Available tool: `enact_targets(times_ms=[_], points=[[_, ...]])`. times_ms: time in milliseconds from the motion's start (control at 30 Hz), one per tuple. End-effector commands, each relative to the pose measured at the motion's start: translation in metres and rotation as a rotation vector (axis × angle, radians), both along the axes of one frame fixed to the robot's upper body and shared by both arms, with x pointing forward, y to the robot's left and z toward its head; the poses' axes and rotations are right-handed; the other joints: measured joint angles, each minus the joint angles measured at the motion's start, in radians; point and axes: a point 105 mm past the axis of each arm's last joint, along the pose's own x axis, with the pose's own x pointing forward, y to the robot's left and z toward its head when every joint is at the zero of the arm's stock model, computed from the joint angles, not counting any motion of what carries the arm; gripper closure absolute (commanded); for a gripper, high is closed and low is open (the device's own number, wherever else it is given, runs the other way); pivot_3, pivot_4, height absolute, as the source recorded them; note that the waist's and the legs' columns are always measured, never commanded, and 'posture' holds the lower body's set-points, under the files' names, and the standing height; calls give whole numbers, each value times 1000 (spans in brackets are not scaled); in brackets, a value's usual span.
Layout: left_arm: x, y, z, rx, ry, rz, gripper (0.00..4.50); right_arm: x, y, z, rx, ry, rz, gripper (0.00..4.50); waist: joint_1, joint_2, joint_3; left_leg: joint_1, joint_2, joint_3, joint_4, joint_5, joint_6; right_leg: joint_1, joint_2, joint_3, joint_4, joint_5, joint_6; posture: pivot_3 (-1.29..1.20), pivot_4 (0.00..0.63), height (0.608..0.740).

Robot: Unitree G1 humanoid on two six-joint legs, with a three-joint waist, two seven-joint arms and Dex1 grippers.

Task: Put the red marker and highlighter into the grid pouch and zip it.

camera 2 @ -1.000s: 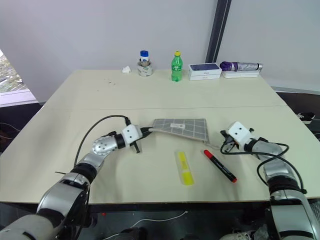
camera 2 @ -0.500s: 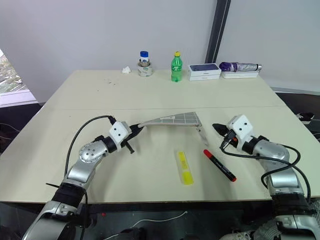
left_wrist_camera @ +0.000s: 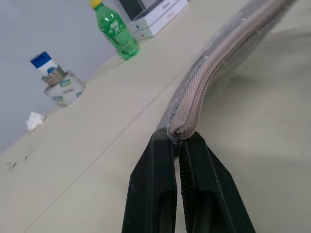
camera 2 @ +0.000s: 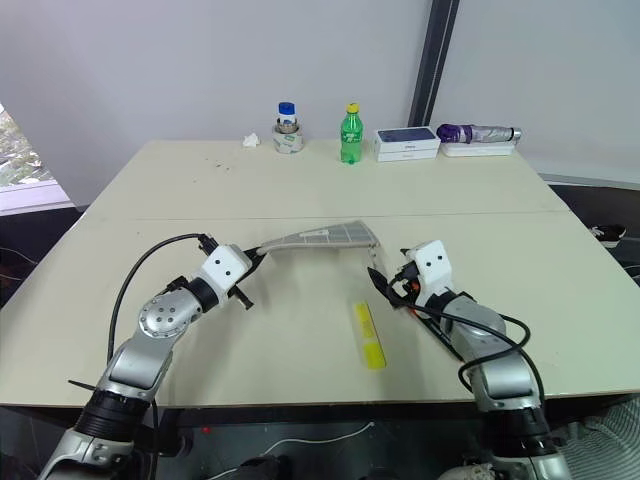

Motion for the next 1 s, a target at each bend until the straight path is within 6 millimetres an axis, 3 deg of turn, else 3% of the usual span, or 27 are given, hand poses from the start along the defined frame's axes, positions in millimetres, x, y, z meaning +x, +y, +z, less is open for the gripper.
enact_targets(times_ms=[33,200,400,500,667,733,1000], points=[[-3,-2,20,-11,-70,-4,4500,5,12,11,80,-16,18,125,0,0,0,0,0,0,0,0,0,0,0,0,0,0,0,0,150,740],[-3,-6,20,-4,-75,-12,4500,6,33,-3,76,37,68,125,-1,0,0,0,0,0,-1,0,1,0,0,0,0,0,0,0,150,740],[-4,-7,19,-5,-74,-9,4500,13,32,-7,101,61,32,125,-1,0,0,0,0,0,-1,-1,1,-1,0,0,0,0,0,0,150,740],[-4,-7,19,-7,-77,-6,4500,13,34,-5,118,64,38,981,-1,0,0,0,0,0,-1,-1,1,-1,0,0,0,0,0,0,150,740],[-2,-9,17,10,-79,1,4500,13,41,-2,61,58,46,3646,-1,0,0,0,0,0,-2,-1,1,-2,0,1,0,0,0,0,150,740],[-2,-10,15,13,-77,-3,4500,13,46,-3,14,59,55,4439,-2,0,0,0,0,0,-2,-1,1,-2,0,1,0,0,0,0,150,740],[-9,-30,-1,33,-39,-61,4500,20,88,4,-91,24,166,4439,-3,0,0,0,0,0,-4,-1,1,-4,0,3,0,0,0,0,150,740]])
